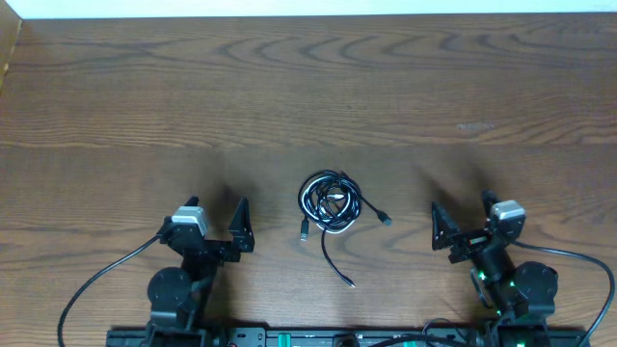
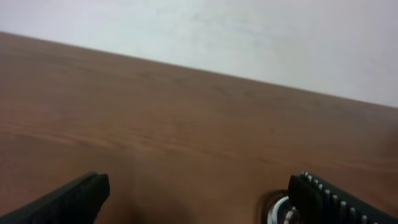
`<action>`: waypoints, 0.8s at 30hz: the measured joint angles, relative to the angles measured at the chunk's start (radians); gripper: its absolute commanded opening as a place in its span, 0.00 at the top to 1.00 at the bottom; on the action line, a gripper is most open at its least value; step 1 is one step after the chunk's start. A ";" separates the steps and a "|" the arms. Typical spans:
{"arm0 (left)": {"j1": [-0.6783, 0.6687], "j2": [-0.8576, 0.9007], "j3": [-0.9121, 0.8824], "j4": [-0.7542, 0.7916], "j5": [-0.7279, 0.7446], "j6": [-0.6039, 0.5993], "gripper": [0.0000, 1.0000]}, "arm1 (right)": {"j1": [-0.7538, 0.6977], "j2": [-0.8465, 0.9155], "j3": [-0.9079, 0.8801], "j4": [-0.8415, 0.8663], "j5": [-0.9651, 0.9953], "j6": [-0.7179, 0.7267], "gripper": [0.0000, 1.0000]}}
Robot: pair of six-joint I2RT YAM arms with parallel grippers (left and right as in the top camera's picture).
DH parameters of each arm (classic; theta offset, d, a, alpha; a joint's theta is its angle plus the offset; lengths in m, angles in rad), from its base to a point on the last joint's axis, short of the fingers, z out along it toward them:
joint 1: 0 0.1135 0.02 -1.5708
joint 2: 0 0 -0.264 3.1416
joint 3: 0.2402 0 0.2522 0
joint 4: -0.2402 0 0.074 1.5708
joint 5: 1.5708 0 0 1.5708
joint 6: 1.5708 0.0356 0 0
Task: Untangle cables
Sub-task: 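Move both grippers toward the cable bundle, left gripper over its top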
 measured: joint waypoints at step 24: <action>-0.043 1.145 1.094 -0.916 0.245 0.026 0.02 | -0.001 0.827 0.996 -0.843 -0.202 -0.179 0.01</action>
